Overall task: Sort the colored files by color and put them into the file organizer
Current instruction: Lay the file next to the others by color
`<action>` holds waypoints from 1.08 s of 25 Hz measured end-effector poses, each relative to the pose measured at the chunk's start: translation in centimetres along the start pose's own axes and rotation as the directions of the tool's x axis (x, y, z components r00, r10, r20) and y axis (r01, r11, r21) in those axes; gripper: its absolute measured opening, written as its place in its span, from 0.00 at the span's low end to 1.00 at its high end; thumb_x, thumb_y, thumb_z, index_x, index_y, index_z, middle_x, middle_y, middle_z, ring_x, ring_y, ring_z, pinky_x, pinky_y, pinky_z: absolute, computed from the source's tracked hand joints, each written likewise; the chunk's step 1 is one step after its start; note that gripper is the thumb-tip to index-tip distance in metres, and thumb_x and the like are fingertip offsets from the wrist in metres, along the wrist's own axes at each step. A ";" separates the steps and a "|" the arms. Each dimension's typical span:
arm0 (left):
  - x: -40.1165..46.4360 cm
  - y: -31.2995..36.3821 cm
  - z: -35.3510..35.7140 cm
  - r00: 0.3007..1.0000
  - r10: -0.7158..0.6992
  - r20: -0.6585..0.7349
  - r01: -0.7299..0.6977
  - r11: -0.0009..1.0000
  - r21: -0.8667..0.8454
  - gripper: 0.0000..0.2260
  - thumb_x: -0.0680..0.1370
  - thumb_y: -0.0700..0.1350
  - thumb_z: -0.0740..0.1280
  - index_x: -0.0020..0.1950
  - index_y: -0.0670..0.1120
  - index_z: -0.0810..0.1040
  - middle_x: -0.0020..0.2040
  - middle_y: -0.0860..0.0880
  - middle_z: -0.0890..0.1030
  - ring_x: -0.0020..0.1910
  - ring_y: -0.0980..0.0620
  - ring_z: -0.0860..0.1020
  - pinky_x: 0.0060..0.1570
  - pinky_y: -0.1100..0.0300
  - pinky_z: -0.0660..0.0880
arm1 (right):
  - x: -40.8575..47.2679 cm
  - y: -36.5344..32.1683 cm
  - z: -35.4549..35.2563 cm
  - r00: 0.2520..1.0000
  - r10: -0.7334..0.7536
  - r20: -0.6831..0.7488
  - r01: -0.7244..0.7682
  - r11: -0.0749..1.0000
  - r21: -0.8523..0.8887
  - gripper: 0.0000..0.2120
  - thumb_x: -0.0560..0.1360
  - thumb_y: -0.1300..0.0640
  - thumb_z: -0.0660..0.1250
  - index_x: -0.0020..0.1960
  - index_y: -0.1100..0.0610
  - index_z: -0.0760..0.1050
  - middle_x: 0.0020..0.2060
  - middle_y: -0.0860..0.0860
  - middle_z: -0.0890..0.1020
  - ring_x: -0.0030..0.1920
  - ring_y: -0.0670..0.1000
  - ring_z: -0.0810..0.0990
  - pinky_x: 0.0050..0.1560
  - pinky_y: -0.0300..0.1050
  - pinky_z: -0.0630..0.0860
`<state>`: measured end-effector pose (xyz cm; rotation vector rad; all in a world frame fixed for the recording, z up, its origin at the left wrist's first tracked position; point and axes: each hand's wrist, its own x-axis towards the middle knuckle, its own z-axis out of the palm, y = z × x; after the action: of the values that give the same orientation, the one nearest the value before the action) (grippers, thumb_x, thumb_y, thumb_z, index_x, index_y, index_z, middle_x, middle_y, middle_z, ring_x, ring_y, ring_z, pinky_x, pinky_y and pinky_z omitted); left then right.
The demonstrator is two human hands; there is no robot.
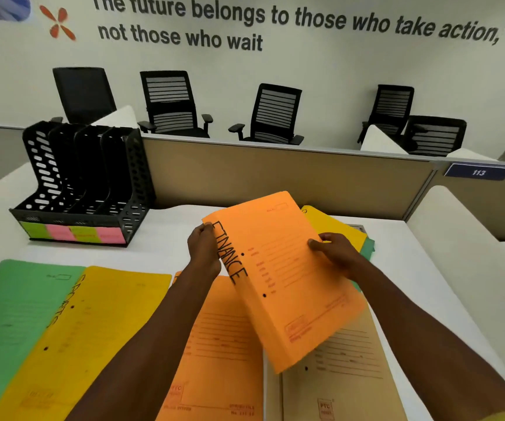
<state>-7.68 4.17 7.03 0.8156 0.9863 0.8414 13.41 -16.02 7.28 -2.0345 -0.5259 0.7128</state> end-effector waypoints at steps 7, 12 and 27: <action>-4.3 -8.6 -7.0 0.990 0.030 0.137 -0.095 0.862 0.498 0.32 0.75 0.53 0.72 0.76 0.48 0.64 0.70 0.48 0.73 0.66 0.46 0.74 0.63 0.48 0.74 | -4.5 7.1 7.9 0.979 0.178 -0.100 -0.137 0.937 0.321 0.11 0.76 0.54 0.72 0.56 0.54 0.77 0.58 0.57 0.78 0.50 0.56 0.80 0.53 0.56 0.78; -5.1 -10.0 -10.9 1.000 -0.007 0.029 -0.011 0.796 0.605 0.25 0.72 0.46 0.76 0.67 0.43 0.73 0.65 0.43 0.76 0.59 0.41 0.78 0.57 0.41 0.78 | -7.6 8.5 12.2 0.957 0.214 -0.193 -0.165 0.956 0.243 0.19 0.76 0.54 0.71 0.64 0.46 0.71 0.61 0.55 0.78 0.53 0.55 0.79 0.57 0.56 0.78; -3.5 -9.5 -18.3 0.986 0.127 0.110 -0.146 0.324 0.935 0.27 0.74 0.57 0.72 0.68 0.45 0.74 0.64 0.43 0.77 0.65 0.41 0.72 0.61 0.46 0.74 | -13.4 9.6 21.5 0.986 0.133 -0.101 -0.147 0.978 -0.149 0.36 0.73 0.47 0.72 0.75 0.58 0.61 0.68 0.59 0.70 0.67 0.59 0.71 0.66 0.54 0.73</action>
<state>-23.58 0.48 -6.06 1.9614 1.4151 0.2865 -9.88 -16.02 -6.52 -2.2566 -0.3991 0.6764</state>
